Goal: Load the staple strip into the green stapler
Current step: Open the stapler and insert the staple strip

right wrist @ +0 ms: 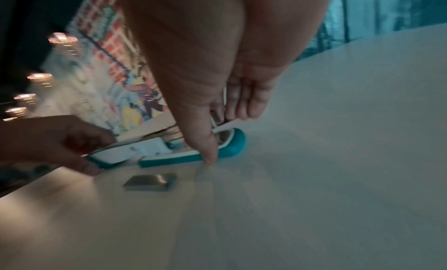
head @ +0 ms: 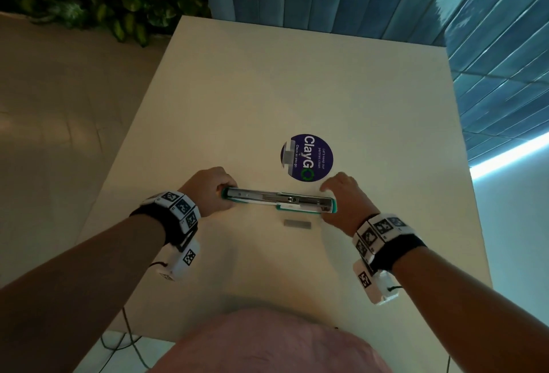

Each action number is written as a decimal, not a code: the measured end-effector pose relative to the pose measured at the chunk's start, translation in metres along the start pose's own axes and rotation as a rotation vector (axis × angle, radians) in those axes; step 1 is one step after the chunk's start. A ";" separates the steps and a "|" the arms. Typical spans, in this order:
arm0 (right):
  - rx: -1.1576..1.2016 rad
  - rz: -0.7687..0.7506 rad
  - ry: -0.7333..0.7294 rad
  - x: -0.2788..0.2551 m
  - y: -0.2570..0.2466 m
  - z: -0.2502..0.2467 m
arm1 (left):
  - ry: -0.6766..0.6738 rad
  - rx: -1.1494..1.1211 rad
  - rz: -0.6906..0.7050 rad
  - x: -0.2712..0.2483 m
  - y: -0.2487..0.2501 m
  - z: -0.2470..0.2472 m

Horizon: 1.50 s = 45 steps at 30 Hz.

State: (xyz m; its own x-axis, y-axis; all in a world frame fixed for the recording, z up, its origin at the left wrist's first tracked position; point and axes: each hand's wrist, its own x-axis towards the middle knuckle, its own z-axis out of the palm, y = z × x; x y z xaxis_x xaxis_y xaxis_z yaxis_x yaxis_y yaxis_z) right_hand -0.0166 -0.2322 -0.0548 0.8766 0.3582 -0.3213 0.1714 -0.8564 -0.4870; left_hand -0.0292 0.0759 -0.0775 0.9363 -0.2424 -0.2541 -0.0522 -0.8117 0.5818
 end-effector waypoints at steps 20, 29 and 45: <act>-0.100 -0.251 0.036 -0.022 -0.035 0.029 | 0.017 -0.013 -0.003 0.001 -0.004 0.002; -0.151 -0.177 0.027 -0.001 -0.022 0.005 | 0.030 -0.026 0.015 0.001 -0.005 0.002; -0.233 -0.186 -0.066 0.002 -0.023 0.001 | 0.023 -0.019 0.004 0.001 -0.005 0.002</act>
State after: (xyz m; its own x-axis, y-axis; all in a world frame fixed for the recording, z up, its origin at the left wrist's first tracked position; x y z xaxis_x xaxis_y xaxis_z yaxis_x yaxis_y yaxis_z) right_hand -0.0192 -0.2114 -0.0445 0.7905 0.5341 -0.2998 0.4319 -0.8331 -0.3455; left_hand -0.0292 0.0782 -0.0821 0.9438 -0.2333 -0.2341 -0.0498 -0.8005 0.5973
